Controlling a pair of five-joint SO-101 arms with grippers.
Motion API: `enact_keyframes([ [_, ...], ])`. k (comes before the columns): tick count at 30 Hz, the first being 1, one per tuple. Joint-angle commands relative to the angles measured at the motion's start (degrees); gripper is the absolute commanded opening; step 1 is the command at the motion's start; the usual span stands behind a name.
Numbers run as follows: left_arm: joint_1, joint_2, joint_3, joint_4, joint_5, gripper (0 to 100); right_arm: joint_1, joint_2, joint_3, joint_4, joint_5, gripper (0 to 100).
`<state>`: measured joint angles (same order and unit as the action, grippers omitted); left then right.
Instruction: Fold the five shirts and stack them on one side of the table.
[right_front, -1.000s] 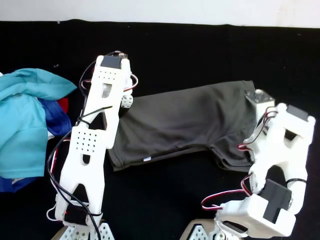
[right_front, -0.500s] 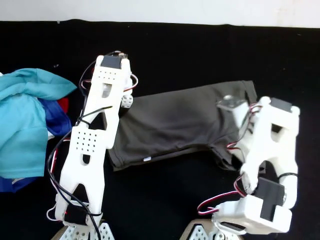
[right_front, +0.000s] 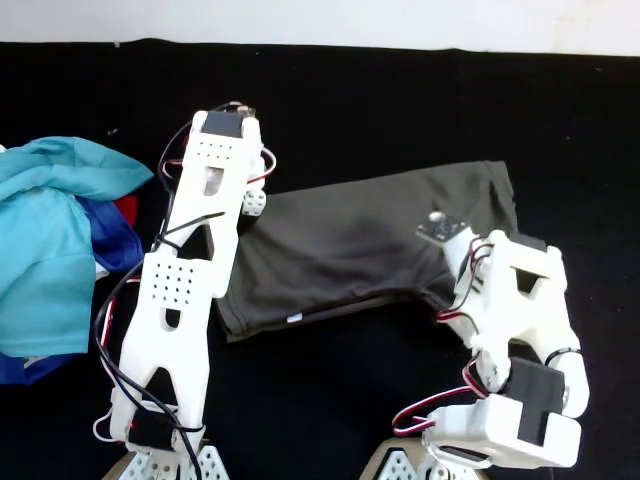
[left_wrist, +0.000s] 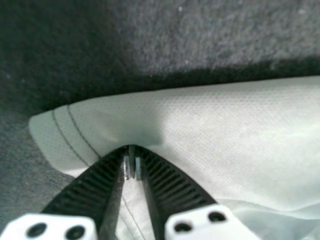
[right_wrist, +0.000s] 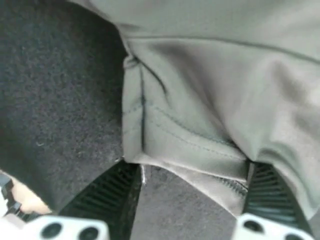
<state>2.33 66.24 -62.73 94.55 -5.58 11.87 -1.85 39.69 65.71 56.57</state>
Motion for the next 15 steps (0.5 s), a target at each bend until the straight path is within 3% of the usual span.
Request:
enact_keyframes([
  [1,0.7,0.3,-1.2,-0.6,0.3,1,1.9,5.4,-2.2,-2.4,-0.7,30.8],
  [5,0.7,0.3,-1.2,-0.7,0.3,1,3.6,12.0,-8.6,0.6,-0.7,29.0],
  [11,0.7,0.3,-1.2,-0.7,0.3,1,4.2,13.4,-18.0,7.2,-0.7,0.0],
  [15,0.7,0.3,-1.2,-0.7,0.3,1,4.3,13.3,-24.4,12.6,-0.7,1.0],
])
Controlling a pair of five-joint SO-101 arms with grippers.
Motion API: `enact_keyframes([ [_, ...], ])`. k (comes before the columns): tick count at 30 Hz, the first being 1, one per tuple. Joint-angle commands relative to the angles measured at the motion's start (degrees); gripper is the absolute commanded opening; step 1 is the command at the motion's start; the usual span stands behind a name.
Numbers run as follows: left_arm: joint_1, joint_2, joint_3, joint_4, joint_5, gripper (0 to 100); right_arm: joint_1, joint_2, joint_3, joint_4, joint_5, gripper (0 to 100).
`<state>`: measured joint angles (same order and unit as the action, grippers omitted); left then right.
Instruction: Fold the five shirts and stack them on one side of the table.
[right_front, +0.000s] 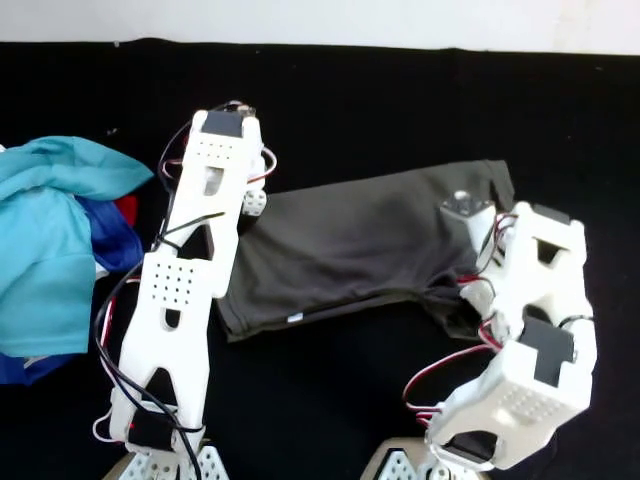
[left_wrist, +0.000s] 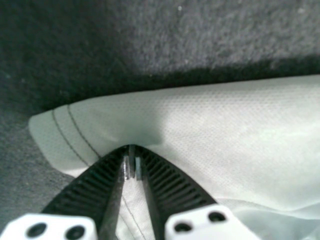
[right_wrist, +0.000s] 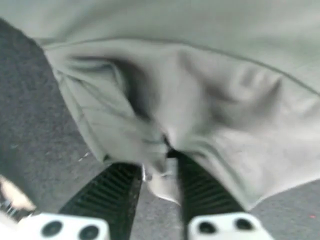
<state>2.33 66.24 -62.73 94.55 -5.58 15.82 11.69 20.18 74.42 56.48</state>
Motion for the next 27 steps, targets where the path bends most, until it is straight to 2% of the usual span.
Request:
enact_keyframes([
  [1,0.7,0.3,-1.2,-0.7,0.3,1,0.3,-0.2,-6.7,5.5,-0.6,0.4],
  [7,0.7,0.3,-1.2,-0.7,0.3,1,0.3,-0.1,-17.1,9.8,-0.9,0.5],
  [13,0.7,0.3,-1.2,-0.7,0.3,1,-1.3,1.1,-26.3,9.3,-5.5,0.5],
  [18,0.7,0.3,-1.2,-0.8,0.3,1,-4.4,8.7,-35.9,9.3,-6.2,0.5],
  [21,0.7,0.3,-1.2,-0.8,0.3,1,-6.2,15.3,-44.2,9.5,-11.0,1.5],
  [23,0.7,0.3,-1.2,-0.8,0.3,1,-7.0,19.0,-49.4,9.9,-14.3,7.3],
  [27,0.7,0.3,-1.2,-0.8,0.3,1,-7.3,25.1,-58.2,9.3,-23.3,25.4],
])
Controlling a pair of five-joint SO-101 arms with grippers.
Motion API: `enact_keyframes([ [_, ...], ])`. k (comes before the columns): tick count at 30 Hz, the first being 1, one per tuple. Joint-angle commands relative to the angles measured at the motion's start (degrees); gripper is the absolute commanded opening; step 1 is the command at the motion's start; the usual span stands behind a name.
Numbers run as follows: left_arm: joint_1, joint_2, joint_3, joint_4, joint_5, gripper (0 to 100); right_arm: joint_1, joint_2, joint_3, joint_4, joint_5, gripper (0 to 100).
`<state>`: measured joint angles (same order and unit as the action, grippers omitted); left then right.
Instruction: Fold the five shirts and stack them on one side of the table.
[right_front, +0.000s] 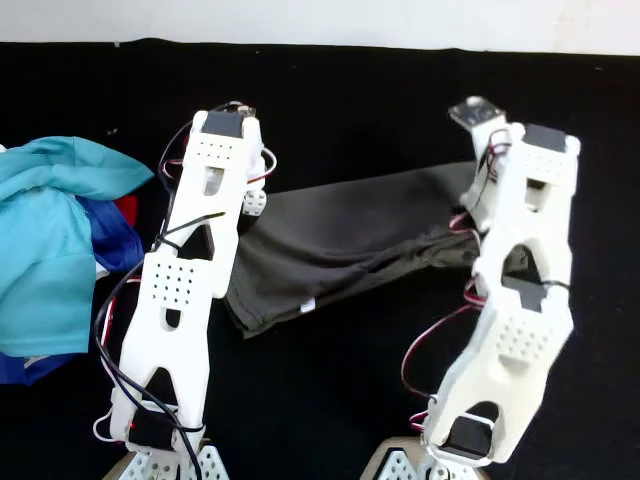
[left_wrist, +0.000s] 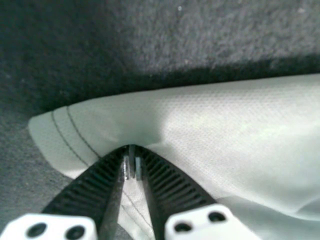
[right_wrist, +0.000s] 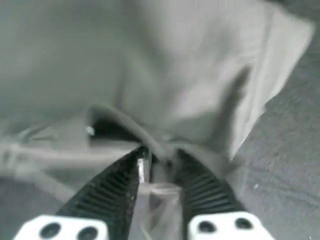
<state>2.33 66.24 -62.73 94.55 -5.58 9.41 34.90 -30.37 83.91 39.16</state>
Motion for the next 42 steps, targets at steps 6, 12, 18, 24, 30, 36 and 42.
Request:
enact_keyframes([
  [6,0.6,0.3,-1.2,-0.8,0.3,1,0.5,6.1,-20.4,1.3,-16.9,28.6],
  [12,0.6,0.3,-1.2,-0.8,0.3,1,0.5,6.4,-28.9,16.0,-14.7,28.6],
  [18,0.6,0.3,-1.2,-0.5,0.3,1,2.6,2.3,-25.7,17.4,-13.5,28.6],
  [24,2.8,-4.6,-5.2,7.2,0.9,1,2.2,-20.6,1.5,17.0,-12.7,28.6],
  [30,4.4,-15.6,14.0,7.1,4.3,1,3.9,-37.6,26.3,12.1,-6.2,28.6],
  [36,7.6,-32.0,30.0,7.1,4.3,1,5.1,-40.8,43.0,1.1,-5.7,28.6],
  [42,10.2,-42.1,55.4,-4.5,4.4,1,5.3,-40.8,50.9,-5.7,-5.6,28.6],
])
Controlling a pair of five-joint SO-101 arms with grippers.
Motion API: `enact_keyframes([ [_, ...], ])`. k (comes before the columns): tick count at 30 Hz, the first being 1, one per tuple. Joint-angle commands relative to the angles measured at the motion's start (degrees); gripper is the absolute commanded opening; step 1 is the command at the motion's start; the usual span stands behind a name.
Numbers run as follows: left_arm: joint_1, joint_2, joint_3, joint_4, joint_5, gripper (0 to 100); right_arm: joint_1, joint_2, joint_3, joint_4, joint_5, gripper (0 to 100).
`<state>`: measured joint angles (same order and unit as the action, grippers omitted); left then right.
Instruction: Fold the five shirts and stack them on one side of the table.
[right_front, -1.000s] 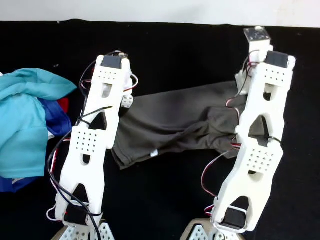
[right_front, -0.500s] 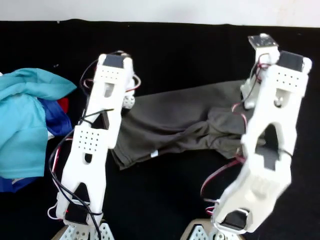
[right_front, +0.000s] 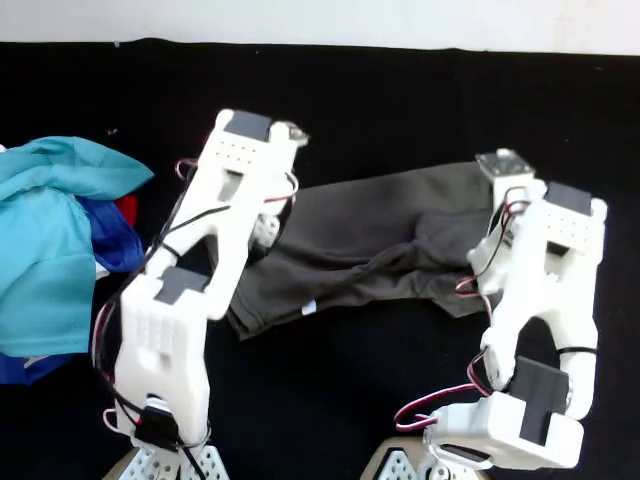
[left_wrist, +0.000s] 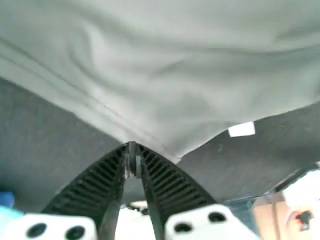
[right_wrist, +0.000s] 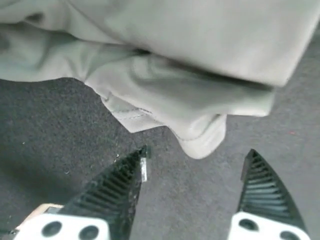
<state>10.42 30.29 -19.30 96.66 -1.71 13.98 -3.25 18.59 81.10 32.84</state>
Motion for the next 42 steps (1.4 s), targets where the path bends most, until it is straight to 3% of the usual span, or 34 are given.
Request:
enact_keyframes([
  [1,2.8,-7.3,16.6,-9.5,0.5,1,0.7,-2.7,2.5,-3.9,0.7,28.6],
  [5,2.4,-11.8,32.6,-20.0,0.2,1,0.7,-2.6,4.5,-7.3,0.7,28.6],
  [10,-6.7,-13.7,41.8,-29.1,-4.1,1,0.8,-2.5,6.5,-10.3,5.4,28.6],
  [17,-12.4,-14.3,42.3,-28.9,-8.0,1,0.7,-2.5,6.4,-11.3,6.2,29.5],
  [19,-12.1,-14.4,41.4,-25.1,-8.0,1,0.7,-2.6,6.7,-10.6,6.1,33.2],
  [25,-11.9,-14.4,26.4,-13.9,-7.3,1,-3.2,-3.2,6.3,2.5,7.5,37.1],
  [29,-10.2,-13.6,17.8,-13.5,-2.5,1,-7.7,-2.9,7.9,2.8,9.6,34.1],
  [35,-5.8,-13.6,25.6,-25.8,0.1,1,-10.4,-2.6,13.5,-5.8,9.6,29.2],
  [42,-5.7,-13.6,36.9,-37.5,-0.2,1,-10.2,-2.4,18.7,-16.0,9.7,28.9],
])
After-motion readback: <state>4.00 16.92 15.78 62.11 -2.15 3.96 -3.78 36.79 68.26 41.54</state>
